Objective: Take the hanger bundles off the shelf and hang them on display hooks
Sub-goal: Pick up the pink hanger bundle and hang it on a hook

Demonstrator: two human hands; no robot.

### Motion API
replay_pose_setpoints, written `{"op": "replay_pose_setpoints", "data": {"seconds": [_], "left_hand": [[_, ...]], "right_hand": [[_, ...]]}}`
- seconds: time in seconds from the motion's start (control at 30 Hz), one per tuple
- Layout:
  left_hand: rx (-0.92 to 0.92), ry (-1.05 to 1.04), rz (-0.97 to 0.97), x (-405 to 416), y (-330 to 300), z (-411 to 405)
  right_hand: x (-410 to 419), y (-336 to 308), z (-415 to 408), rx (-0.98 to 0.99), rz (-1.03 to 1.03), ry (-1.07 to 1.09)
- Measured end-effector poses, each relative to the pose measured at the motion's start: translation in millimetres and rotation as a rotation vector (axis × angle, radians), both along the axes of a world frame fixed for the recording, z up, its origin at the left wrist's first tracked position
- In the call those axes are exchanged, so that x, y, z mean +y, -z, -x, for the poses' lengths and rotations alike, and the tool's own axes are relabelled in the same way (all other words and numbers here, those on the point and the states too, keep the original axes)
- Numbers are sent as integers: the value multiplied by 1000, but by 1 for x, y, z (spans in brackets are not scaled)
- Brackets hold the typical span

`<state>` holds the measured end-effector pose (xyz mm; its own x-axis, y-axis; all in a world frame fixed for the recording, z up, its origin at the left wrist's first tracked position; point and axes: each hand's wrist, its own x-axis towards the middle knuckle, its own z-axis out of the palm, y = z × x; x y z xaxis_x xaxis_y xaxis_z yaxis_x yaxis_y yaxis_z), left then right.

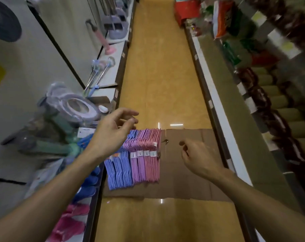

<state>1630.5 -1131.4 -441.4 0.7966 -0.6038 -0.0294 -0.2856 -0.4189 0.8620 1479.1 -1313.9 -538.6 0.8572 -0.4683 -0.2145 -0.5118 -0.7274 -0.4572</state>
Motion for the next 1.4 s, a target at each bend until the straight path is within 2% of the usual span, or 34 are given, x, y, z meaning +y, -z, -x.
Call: {"op": "replay_pose_setpoints", "data": {"seconds": [0.37, 0.5, 0.6, 0.73, 0.93, 1.0, 1.17, 1.27, 1.4], "left_hand": [[-131, 116, -141, -18, 344, -104], [-207, 160, -226, -18, 433, -126], [-330, 252, -360, -19, 484, -137], [-437, 366, -466, -28, 520, -144], [-488, 385, -599, -48, 549, -155], [-506, 386, -618, -49, 553, -155], [-471, 373, -600, -48, 551, -154], [-449, 359, -576, -51, 546, -149], [-392, 363, -505, -64, 538, -137]], "right_hand": [[-19, 330, -79, 47, -236, 168], [-16, 423, -103, 52, -338, 192], [-9, 471, -115, 51, -483, 184], [-2, 523, -128, 46, -728, 205], [5, 576, -150, -98, -1072, 341], [11, 592, -157, -116, -1217, 370], [24, 606, -166, -182, -1420, 439], [22, 604, -167, -201, -1462, 450], [6, 598, -156, -206, -1393, 418]]}}
